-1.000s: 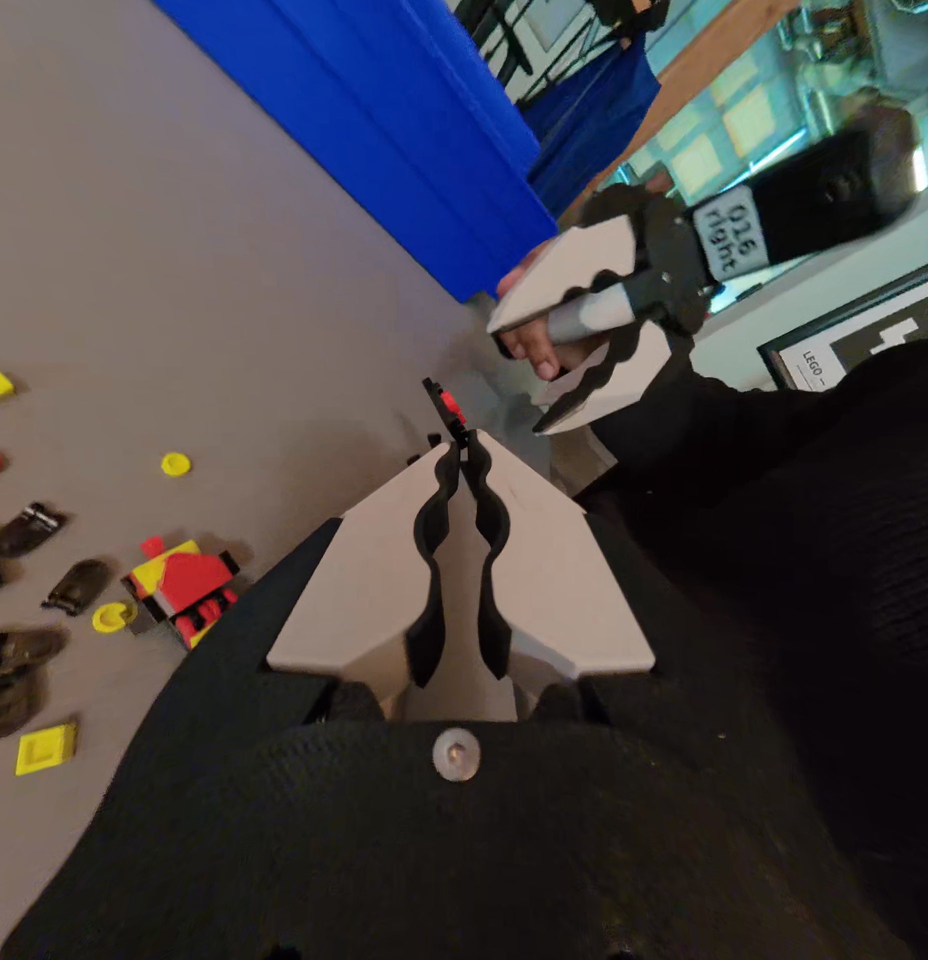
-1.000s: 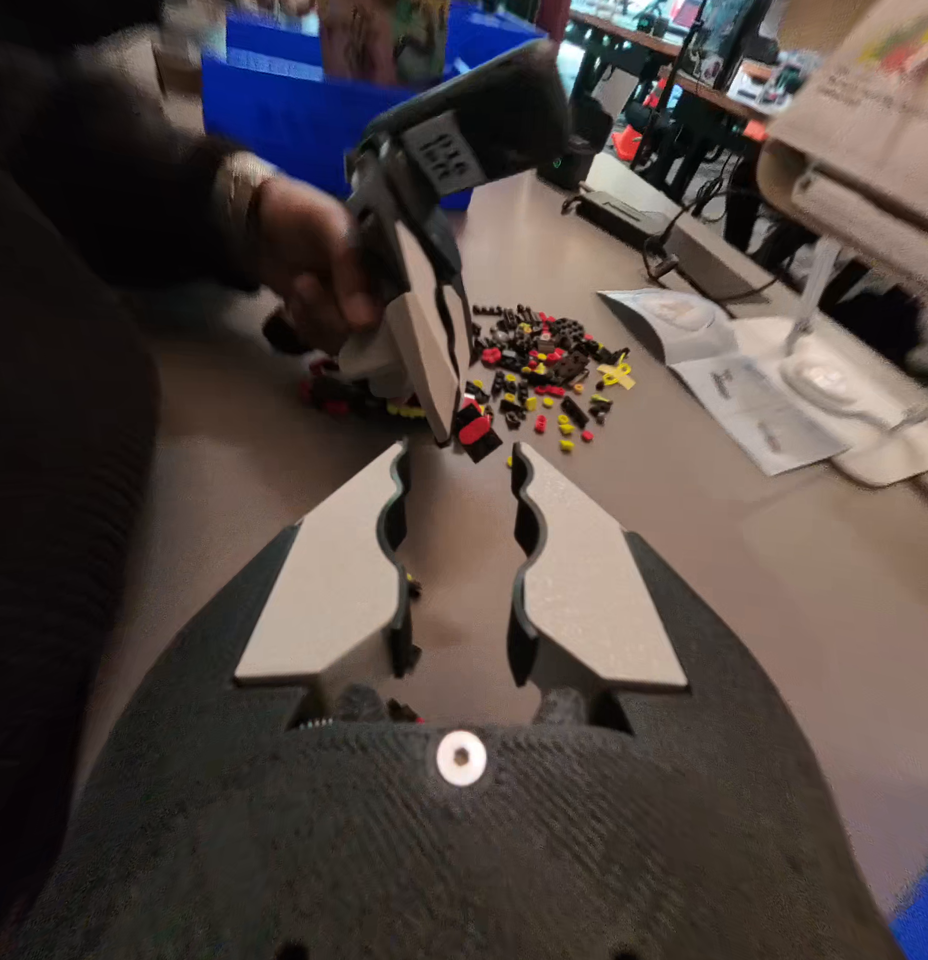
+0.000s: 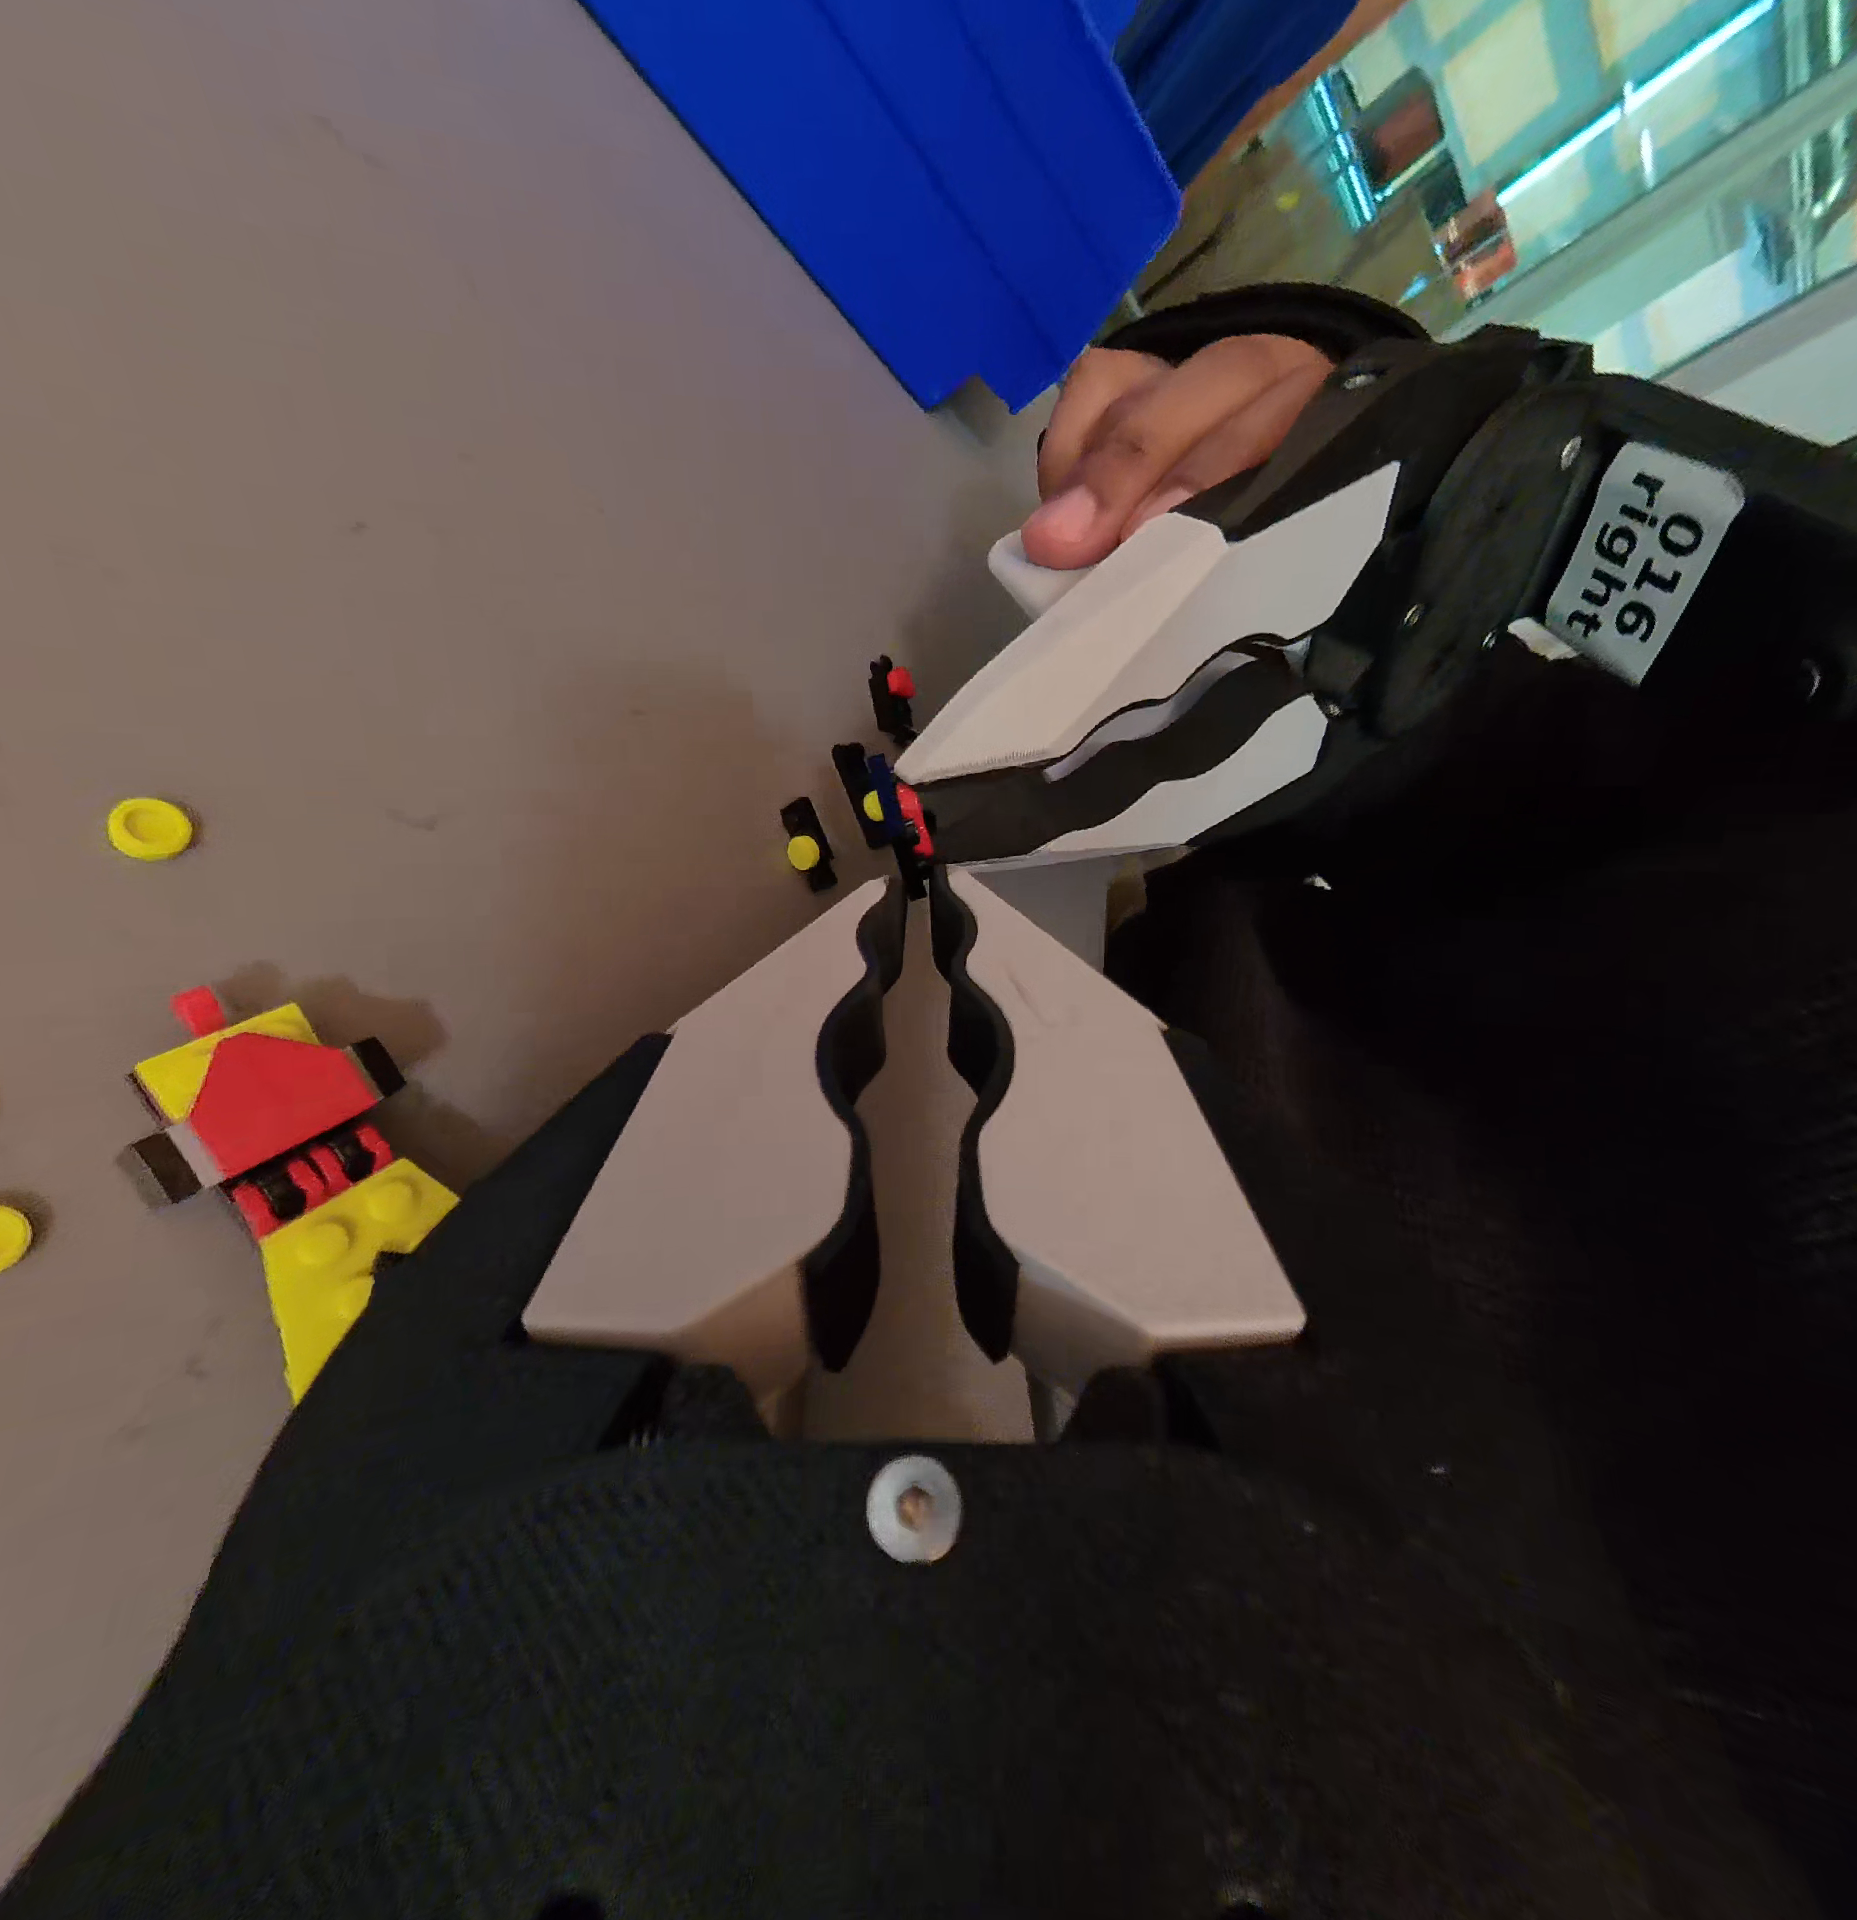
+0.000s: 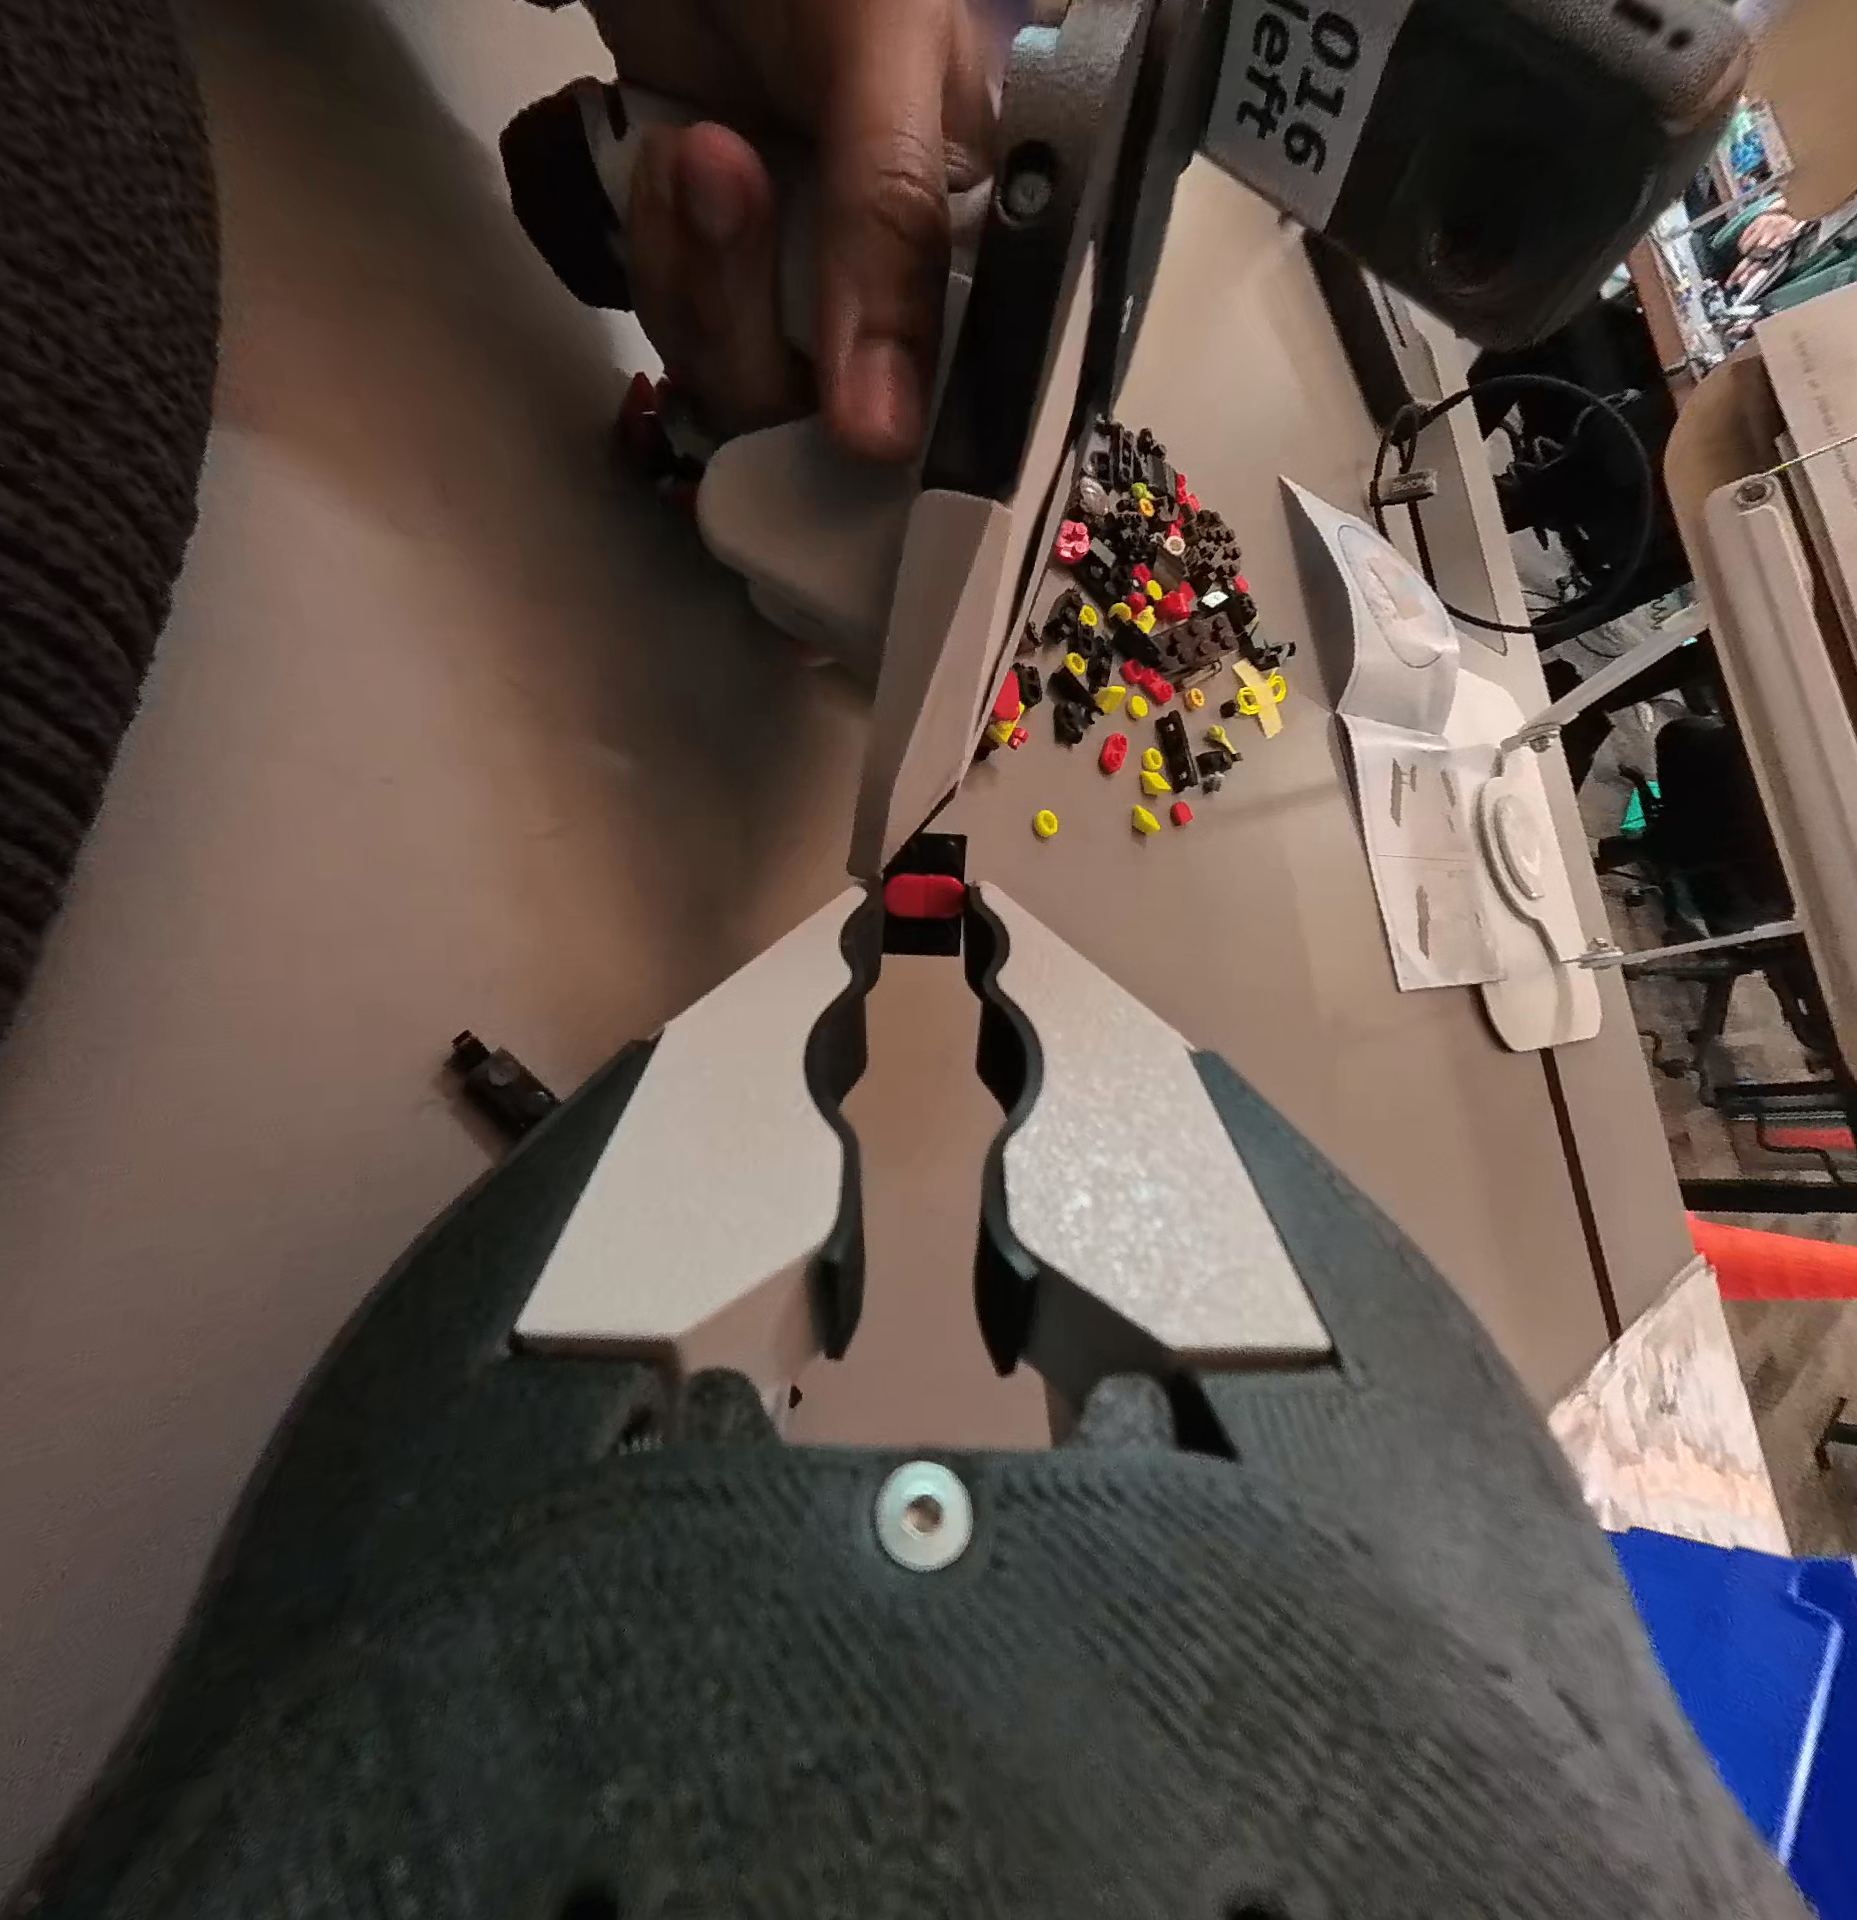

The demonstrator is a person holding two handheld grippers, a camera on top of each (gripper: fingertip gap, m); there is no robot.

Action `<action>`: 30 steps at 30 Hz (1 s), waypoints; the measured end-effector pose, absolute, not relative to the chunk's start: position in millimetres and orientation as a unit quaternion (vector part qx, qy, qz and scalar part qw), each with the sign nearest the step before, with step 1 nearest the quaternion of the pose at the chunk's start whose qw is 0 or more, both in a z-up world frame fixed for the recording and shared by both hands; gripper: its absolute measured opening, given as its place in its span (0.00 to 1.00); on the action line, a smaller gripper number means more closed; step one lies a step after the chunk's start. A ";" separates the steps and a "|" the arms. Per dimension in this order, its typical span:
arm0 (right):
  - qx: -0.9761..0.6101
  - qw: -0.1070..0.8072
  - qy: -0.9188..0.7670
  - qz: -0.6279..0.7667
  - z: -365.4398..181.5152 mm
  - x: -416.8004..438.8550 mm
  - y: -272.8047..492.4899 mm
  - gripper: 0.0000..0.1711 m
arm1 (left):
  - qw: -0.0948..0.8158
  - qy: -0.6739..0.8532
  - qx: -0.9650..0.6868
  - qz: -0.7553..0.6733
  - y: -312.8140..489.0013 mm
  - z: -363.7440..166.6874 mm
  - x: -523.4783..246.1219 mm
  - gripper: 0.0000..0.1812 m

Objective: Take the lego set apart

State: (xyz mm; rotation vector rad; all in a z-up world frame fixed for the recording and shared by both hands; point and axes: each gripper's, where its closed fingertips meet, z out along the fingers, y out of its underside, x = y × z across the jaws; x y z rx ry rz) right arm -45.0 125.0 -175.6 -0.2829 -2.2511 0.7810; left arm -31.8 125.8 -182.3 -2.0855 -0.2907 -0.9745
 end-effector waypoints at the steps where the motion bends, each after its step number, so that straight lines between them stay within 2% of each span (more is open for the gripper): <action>1: -0.108 0.363 -0.876 0.300 -176.3 -44.7 124.7 0.08 | 0.400 -0.117 -0.823 -0.387 125.9 -181.9 -32.3 0.02; 5: -0.106 0.366 -0.878 0.290 -177.9 -45.3 124.7 0.08 | 0.410 -0.126 -0.813 -0.393 126.1 -177.5 -36.2 0.05; 9: -0.110 0.367 -0.875 0.295 -175.9 -45.7 124.4 0.08 | 0.411 -0.128 -0.815 -0.387 127.1 -178.1 -37.1 0.02; 16: -0.101 0.372 -0.873 0.300 -173.4 -45.1 123.3 0.08 | 0.419 -0.135 -0.808 -0.392 128.0 -175.9 -39.4 0.04; 25: -0.110 0.378 -0.862 0.319 -167.2 -46.8 123.3 0.08 | 0.429 -0.137 -0.799 -0.399 128.4 -169.6 -41.2 0.01; 30: -0.130 0.360 -0.863 0.330 -170.8 -47.5 124.9 0.10 | 0.431 -0.105 -0.832 -0.333 129.3 -174.5 -41.4 0.02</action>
